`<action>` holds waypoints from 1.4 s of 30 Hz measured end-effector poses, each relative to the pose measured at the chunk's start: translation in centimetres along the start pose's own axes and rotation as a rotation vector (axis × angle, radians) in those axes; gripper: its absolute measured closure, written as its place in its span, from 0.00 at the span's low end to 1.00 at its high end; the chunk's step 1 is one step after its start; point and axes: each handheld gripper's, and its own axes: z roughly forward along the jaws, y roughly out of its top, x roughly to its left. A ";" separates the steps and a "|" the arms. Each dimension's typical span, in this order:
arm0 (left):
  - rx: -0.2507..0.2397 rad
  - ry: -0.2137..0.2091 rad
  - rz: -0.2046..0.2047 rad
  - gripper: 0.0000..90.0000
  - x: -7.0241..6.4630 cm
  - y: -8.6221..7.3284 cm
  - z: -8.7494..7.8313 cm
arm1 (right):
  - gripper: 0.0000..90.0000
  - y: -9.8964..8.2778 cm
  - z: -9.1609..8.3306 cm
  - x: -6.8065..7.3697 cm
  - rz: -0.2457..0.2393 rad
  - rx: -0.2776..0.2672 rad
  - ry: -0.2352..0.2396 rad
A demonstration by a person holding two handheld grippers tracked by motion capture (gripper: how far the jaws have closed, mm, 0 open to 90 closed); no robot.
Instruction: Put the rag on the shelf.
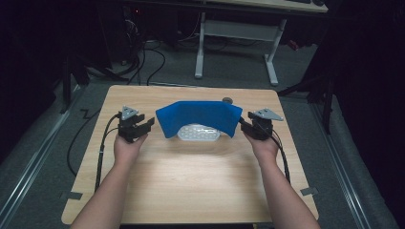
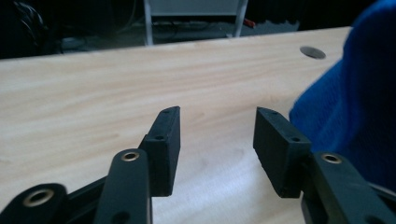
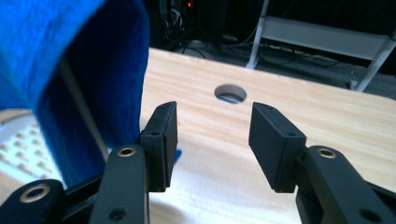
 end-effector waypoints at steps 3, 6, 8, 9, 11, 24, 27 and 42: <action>-0.001 0.001 0.008 0.55 -0.3 -0.5 -0.4 | 0.57 -0.2 -0.6 0.1 -0.020 0.012 -0.006; -0.012 -0.005 0.004 0.53 -0.5 -1.1 -1.1 | 0.54 -0.1 -1.5 0.3 -0.036 0.008 -0.003; -0.018 -0.006 0.003 0.53 -0.5 -1.4 -1.5 | 0.55 -0.2 -2.1 0.4 -0.040 -0.017 -0.001; -0.020 -0.007 0.000 0.52 -0.5 -1.6 -1.7 | 0.56 -0.4 -2.4 0.4 -0.044 -0.034 -0.004; -0.026 -0.015 -0.011 0.52 -0.6 -2.1 -2.3 | 0.54 -0.5 -2.9 0.5 -0.052 -0.016 -0.004; -0.017 -0.057 0.003 0.49 -2.9 -6.2 -7.3 | 0.48 -2.7 -7.4 3.1 -0.114 -0.021 0.056; -0.007 -0.079 0.010 0.48 -3.8 -7.3 -8.5 | 0.46 -3.9 -8.8 4.2 -0.119 -0.011 0.076; 0.135 -0.168 0.124 0.46 -10.4 -12.1 -10.8 | 0.45 -11.1 -12.7 9.4 -0.182 0.064 0.172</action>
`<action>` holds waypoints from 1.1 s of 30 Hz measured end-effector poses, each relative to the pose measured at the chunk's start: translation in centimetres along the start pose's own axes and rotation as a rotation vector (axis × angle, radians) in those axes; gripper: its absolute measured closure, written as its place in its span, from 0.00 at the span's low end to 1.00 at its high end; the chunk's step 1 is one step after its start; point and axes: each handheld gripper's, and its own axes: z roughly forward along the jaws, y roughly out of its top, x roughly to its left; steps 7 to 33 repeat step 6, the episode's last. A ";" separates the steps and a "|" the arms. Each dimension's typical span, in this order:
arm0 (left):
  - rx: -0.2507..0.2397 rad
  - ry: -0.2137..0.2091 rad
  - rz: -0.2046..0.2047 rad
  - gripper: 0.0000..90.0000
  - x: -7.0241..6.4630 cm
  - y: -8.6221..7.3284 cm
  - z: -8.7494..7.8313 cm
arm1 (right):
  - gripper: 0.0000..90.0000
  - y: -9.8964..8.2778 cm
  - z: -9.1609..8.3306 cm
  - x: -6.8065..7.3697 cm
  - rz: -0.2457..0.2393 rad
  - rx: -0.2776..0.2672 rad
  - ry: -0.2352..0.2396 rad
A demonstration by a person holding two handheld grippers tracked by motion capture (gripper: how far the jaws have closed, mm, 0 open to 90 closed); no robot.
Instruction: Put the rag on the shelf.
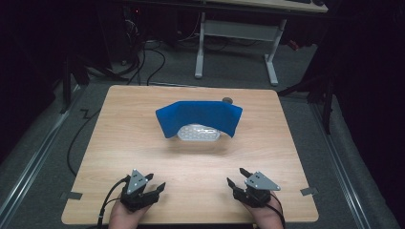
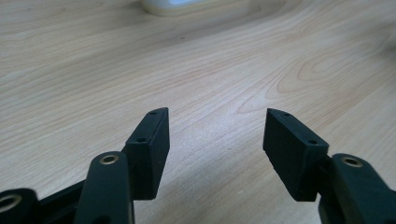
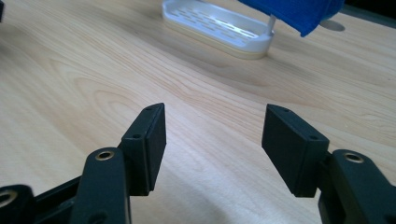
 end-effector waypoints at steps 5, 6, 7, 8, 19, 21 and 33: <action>0.003 -0.004 -0.004 0.46 -0.2 0.0 0.4 | 0.44 0.0 0.7 -0.6 0.027 0.015 0.008; 0.004 0.001 -0.003 0.45 -0.2 0.0 0.3 | 0.44 -0.1 0.7 -0.7 0.028 0.015 0.010; 0.004 0.001 -0.003 0.45 -0.2 0.0 0.3 | 0.44 -0.1 0.7 -0.7 0.028 0.015 0.010; 0.004 0.001 -0.003 0.45 -0.2 0.0 0.3 | 0.44 -0.1 0.7 -0.7 0.028 0.015 0.010; 0.004 0.001 -0.003 0.45 -0.2 0.0 0.3 | 0.44 -0.1 0.7 -0.7 0.028 0.015 0.010; 0.004 0.001 -0.003 0.45 -0.2 0.0 0.3 | 0.44 -0.1 0.7 -0.7 0.028 0.015 0.010; 0.004 0.001 -0.003 0.45 -0.2 0.0 0.3 | 0.44 -0.1 0.7 -0.7 0.028 0.015 0.010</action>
